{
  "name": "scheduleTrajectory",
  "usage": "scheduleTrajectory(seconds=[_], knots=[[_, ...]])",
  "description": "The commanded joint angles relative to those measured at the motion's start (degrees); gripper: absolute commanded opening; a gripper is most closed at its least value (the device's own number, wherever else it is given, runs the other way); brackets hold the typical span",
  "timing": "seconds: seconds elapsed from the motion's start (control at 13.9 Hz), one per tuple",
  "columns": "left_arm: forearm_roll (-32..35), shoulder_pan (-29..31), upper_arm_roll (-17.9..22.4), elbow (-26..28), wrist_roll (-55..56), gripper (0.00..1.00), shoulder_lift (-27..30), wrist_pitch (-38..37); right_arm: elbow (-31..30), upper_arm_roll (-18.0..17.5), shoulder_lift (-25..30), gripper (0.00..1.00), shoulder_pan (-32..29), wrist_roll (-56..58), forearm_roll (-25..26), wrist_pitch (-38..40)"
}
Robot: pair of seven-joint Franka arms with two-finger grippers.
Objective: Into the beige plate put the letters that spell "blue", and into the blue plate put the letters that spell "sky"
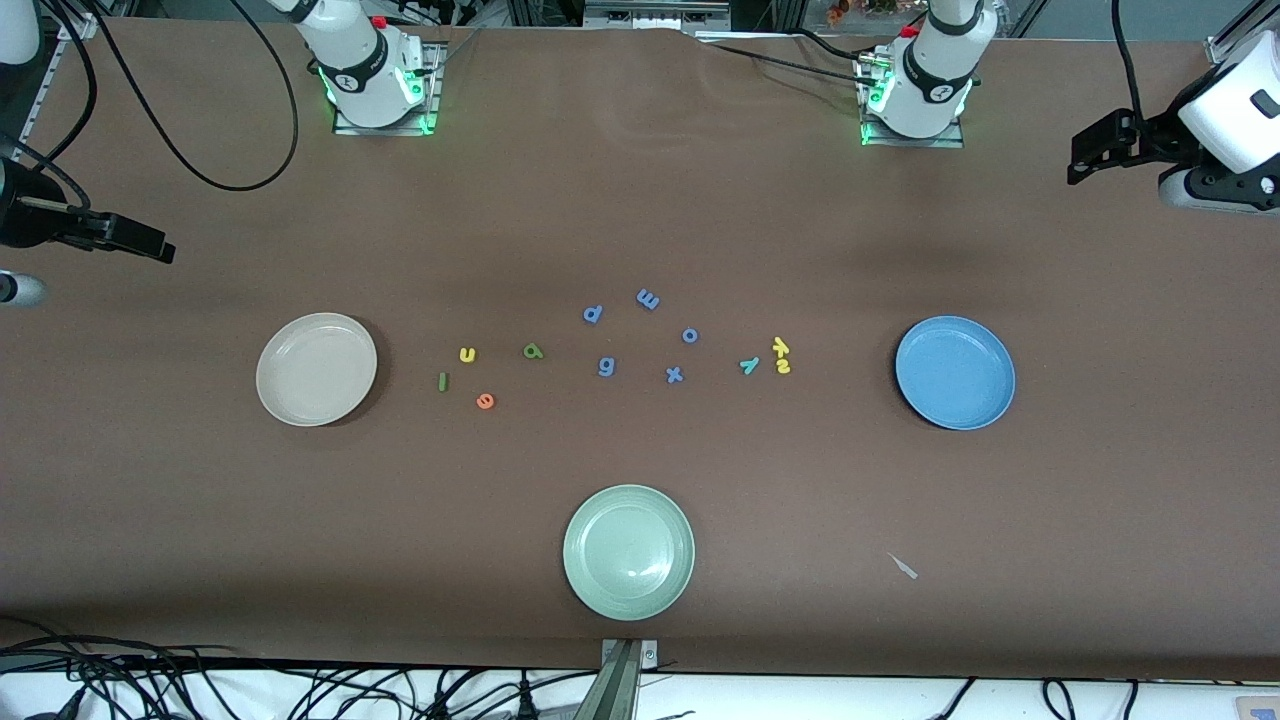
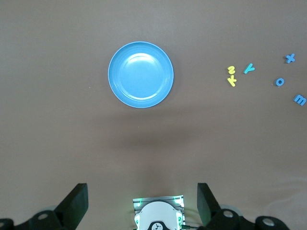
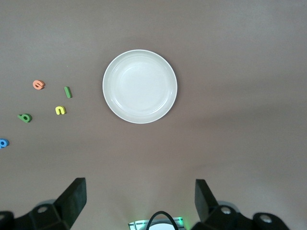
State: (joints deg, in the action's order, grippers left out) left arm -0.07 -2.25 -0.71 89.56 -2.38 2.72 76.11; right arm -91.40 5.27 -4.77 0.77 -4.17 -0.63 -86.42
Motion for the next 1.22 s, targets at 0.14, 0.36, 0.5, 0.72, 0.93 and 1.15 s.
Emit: scheduleTrajectory(seconds=[0.14,0.36,0.5,0.72,0.93,1.15], knots=[[-1.4,-0.2,0.2,-1.8,0.7,1.00,-0.7,-1.5,1.2,-0.3,-0.3,1.00,-0.4,0.7,-0.2,0.8],[-1.4,-0.2,0.2,-1.8,0.7,1.00,-0.7,-1.6,1.2,-0.3,-0.3,1.00,-0.4,0.7,-0.2,0.8],[-1.4,-0.2,0.3,-1.8,0.7,1.00,-0.7,-1.6,1.2,-0.3,-0.3,1.00,-0.4,0.7,-0.2,0.8],[-2.5,-0.3,0.3,-1.9,0.8,1.00,-0.8,-1.6,1.2,-0.4,-0.3,1.00,-0.3,0.1,-0.2,0.8],[-2.5,-0.3,0.2,-1.9,0.7,1.00,-0.8,-1.6,1.2,-0.5,-0.2,1.00,0.5,-0.1,-0.2,0.9],[-2.5,-0.3,0.3,-1.9,0.7,1.00,-0.8,-1.6,1.2,-0.5,-0.1,1.00,1.7,-0.1,0.0,0.9]])
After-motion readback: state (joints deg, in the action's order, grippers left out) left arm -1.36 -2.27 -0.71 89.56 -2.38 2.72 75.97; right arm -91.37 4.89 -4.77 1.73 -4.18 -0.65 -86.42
